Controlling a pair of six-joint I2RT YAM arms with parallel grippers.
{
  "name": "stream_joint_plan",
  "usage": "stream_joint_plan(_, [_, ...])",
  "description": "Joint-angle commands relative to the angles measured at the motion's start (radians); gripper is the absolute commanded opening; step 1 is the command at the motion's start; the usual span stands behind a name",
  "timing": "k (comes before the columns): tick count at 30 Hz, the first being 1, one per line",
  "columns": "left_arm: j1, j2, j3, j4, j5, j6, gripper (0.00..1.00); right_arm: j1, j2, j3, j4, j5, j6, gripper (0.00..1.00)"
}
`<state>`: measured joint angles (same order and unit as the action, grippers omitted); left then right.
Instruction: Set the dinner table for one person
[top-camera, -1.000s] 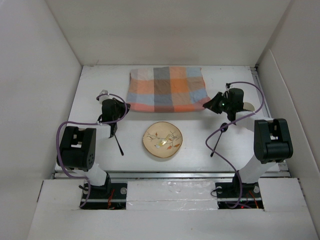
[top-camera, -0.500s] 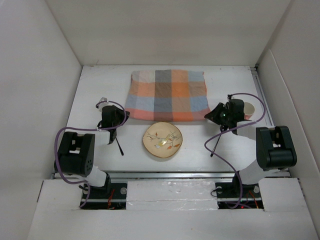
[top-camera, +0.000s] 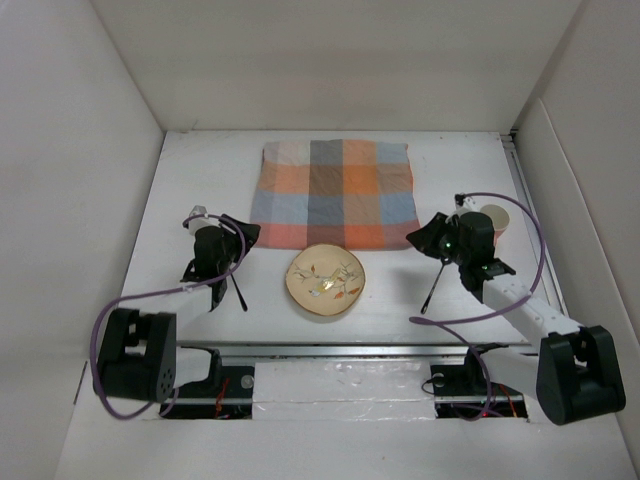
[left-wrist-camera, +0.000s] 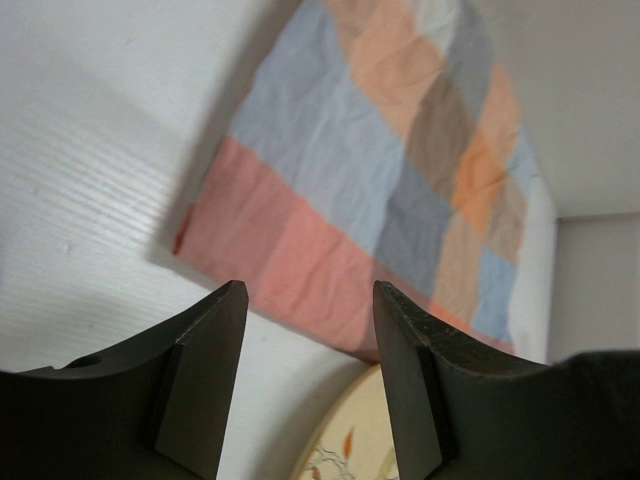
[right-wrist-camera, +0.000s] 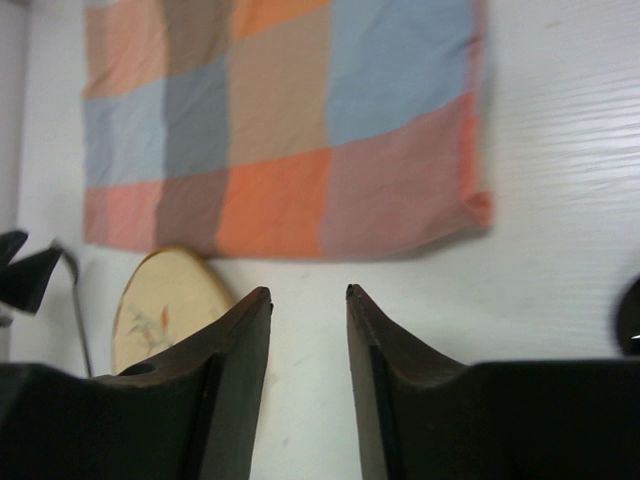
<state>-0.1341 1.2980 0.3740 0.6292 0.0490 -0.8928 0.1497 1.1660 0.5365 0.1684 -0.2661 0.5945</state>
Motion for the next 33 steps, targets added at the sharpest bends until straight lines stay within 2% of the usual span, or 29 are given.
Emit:
stream_joint_plan(1, [-0.021,-0.181,-0.035,0.014,-0.029,-0.005,0.49,0.117,-0.086,-0.062,-0.001,-0.069,-0.042,0.11])
stream_joint_plan(2, [-0.038,-0.225,-0.037,-0.006,-0.038,-0.003,0.42,0.143,-0.091,-0.073,0.012,-0.084,-0.044,0.04])
stream_joint_plan(3, [-0.097,-0.271,-0.038,-0.020,-0.110,0.018,0.15,0.187,-0.088,-0.084,0.052,-0.097,-0.039,0.00])
stream_joint_plan(4, [-0.134,-0.364,-0.029,-0.079,-0.144,0.022,0.00,0.204,-0.065,-0.093,0.081,-0.117,-0.029,0.05])
stream_joint_plan(5, [-0.168,-0.406,-0.020,-0.107,-0.159,0.020,0.00,0.220,-0.040,-0.099,0.107,-0.116,-0.001,0.15])
stream_joint_plan(6, [-0.220,-0.489,0.000,-0.124,-0.164,0.029,0.00,0.241,-0.013,-0.093,0.137,-0.110,0.007,0.31])
stream_joint_plan(7, [-0.243,-0.524,0.015,-0.175,-0.169,0.035,0.00,0.251,0.022,-0.086,0.154,-0.113,0.013,0.53])
stream_joint_plan(9, [-0.280,-0.621,0.069,-0.232,-0.155,0.076,0.00,0.266,0.127,-0.058,0.190,-0.113,0.027,0.59])
stream_joint_plan(12, [-0.289,-0.689,0.164,-0.371,-0.079,0.132,0.01,0.280,0.253,-0.041,0.262,-0.134,0.047,0.60])
stream_joint_plan(15, [-0.289,-0.723,0.230,-0.485,-0.002,0.198,0.12,0.289,0.351,-0.040,0.342,-0.200,0.079,0.57])
stream_joint_plan(19, [-0.289,-0.729,0.301,-0.601,0.011,0.297,0.16,0.323,0.426,-0.044,0.417,-0.248,0.105,0.56])
stream_joint_plan(23, [-0.289,-0.717,0.338,-0.620,0.009,0.362,0.20,0.332,0.483,-0.038,0.451,-0.246,0.125,0.55])
stream_joint_plan(27, [-0.289,-0.694,0.376,-0.626,0.023,0.405,0.22,0.332,0.570,-0.020,0.526,-0.283,0.159,0.47])
stream_joint_plan(30, [-0.289,-0.692,0.416,-0.660,0.045,0.459,0.25,0.332,0.624,-0.016,0.598,-0.301,0.180,0.22])
stream_joint_plan(31, [-0.289,-0.692,0.424,-0.666,0.043,0.471,0.25,0.332,0.633,-0.023,0.621,-0.301,0.188,0.06])
stream_joint_plan(32, [-0.289,-0.692,0.427,-0.675,0.032,0.483,0.25,0.332,0.642,-0.029,0.635,-0.308,0.198,0.00])
stream_joint_plan(33, [-0.289,-0.700,0.431,-0.681,-0.001,0.495,0.25,0.332,0.644,-0.035,0.655,-0.317,0.205,0.00])
